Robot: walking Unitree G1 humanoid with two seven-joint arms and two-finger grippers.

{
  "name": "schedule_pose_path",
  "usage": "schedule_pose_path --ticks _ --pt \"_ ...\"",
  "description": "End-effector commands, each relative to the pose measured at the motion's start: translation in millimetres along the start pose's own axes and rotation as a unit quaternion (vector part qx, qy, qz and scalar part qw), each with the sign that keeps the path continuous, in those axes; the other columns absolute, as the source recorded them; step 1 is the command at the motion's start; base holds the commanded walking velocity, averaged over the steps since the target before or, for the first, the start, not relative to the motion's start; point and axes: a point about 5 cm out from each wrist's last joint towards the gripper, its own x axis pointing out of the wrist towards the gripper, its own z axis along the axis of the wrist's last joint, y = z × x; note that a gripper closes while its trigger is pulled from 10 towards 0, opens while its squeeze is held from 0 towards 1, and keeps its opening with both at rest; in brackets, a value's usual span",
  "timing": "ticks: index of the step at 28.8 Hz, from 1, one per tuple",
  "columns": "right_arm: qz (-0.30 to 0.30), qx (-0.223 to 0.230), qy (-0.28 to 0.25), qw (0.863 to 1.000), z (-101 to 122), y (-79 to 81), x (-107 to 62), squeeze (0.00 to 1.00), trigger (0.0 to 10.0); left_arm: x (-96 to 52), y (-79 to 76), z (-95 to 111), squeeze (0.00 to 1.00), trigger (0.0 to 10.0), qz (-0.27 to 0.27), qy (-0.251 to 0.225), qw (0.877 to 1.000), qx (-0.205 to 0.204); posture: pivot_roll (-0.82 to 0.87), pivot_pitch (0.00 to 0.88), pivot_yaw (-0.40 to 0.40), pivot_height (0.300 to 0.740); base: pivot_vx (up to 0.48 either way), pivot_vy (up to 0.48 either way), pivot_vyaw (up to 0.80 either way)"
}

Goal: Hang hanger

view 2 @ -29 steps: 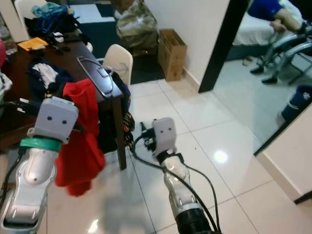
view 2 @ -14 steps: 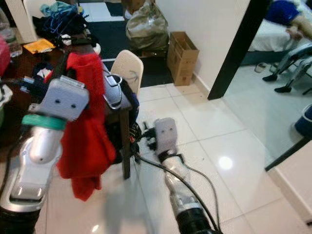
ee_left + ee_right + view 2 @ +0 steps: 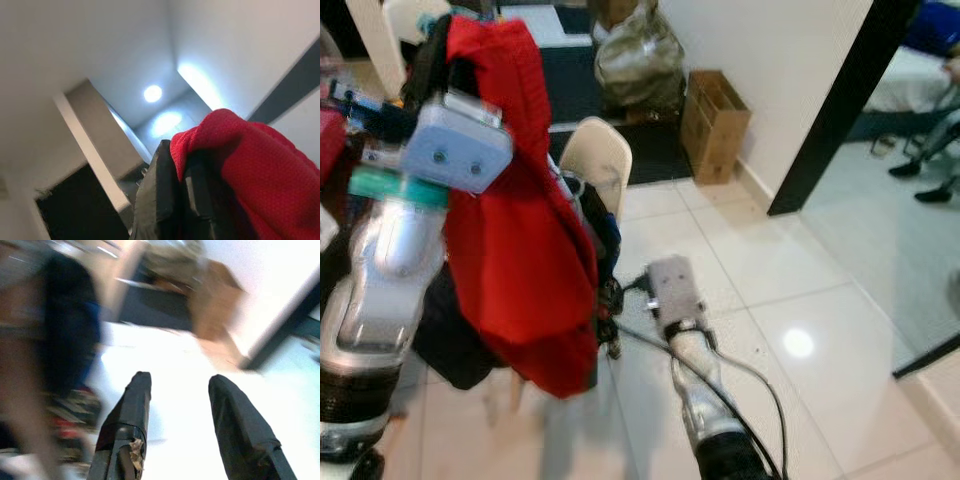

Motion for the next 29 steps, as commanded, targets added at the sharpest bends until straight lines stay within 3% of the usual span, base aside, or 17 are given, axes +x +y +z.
schedule_pose_path --ticks 1,5,7,9,11,20,22,23,24,26,27,28,29 --pt "-0.015 -0.002 0.046 0.999 -20 -0.9 -6.8 0.0 10.0 7.6 11.9 1 0.0 10.0 0.03 -0.021 0.999 0.021 0.03 0.068 0.031 0.74 0.394 0.0 0.0" --pt "-0.027 -0.003 0.069 0.997 -31 -4.7 -11.2 0.0 10.0 12.7 15.9 -1 0.0 10.0 0.038 -0.026 0.998 0.032 0.03 0.068 0.033 0.74 0.394 0.0 0.0" --pt "-0.05 -0.004 0.107 0.993 -49 -10.4 -20.7 0.0 10.0 22.7 25.7 -5 0.0 10.0 0.059 -0.039 0.996 0.061 0.03 0.071 0.035 0.74 0.394 0.0 0.0" --pt "-0.05 -0.004 0.107 0.993 -49 -10.4 -20.7 0.0 10.0 22.7 25.7 -5 0.0 10.0 0.059 -0.039 0.996 0.061 0.03 0.071 0.035 0.74 0.394 0.0 0.0" --pt "-0.06 0.003 0.12 0.991 -56 -10.1 -25.9 0.0 10.0 29.5 33.7 -10 0.0 10.0 0.078 -0.044 0.991 0.094 0.03 0.073 0.038 0.74 0.394 0.0 0.0" --pt "-0.052 0.017 0.097 0.994 -48 -1.9 -22.0 0.0 10.0 27.8 31.8 -28 0.0 10.0 0.061 -0.024 0.991 0.118 0.03 0.077 0.038 0.74 0.393 0.0 0.0" --pt "-0.048 0.021 0.089 0.995 -44 -0.1 -20.1 0.0 10.0 17.4 15.8 -49 0.0 10.0 0.012 0.058 0.995 0.081 0.03 0.079 0.035 0.74 0.315 0.0 0.0" --pt "-0.047 0.021 0.087 0.995 -44 0.3 -19.6 0.0 10.0 6.5 3.8 -62 0.0 10.0 -0.022 0.127 0.991 0.035 0.03 0.079 0.035 0.74 0.0 0.0 0.0" --pt "-0.047 0.021 0.087 0.995 -44 0.3 -19.6 0.0 10.0 6.5 3.8 -62 0.0 10.0 -0.022 0.127 0.991 0.035 0.03 0.079 0.035 0.74 0.0 0.0 0.0" --pt "-0.047 0.022 0.085 0.995 -43 0.0 -19.2 0.0 10.0 -24.1 -18.9 -82 0.0 10.0 -0.057 0.249 0.965 -0.056 0.03 0.081 0.036 0.74 0.0 0.0 0.0" --pt "-0.047 0.022 0.085 0.995 -43 0.0 -19.2 0.0 10.0 -24.1 -18.9 -82 0.0 10.0 -0.057 0.249 0.965 -0.056 0.03 0.081 0.036 0.74 0.0 0.0 0.0" --pt "-0.047 0.023 0.084 0.995 -43 -0.3 -19.1 0.0 10.0 -42.7 -31.3 -88 0.0 10.0 -0.075 0.304 0.944 -0.102 0.03 0.081 0.035 0.74 0.0 0.0 0.0" --pt "-0.048 0.024 0.084 0.995 -43 -0.6 -19.1 0.0 10.0 -56.9 -38.9 -91 0.0 10.0 -0.082 0.332 0.931 -0.124 0.03 0.082 0.035 0.74 0.0 0.0 0.0"
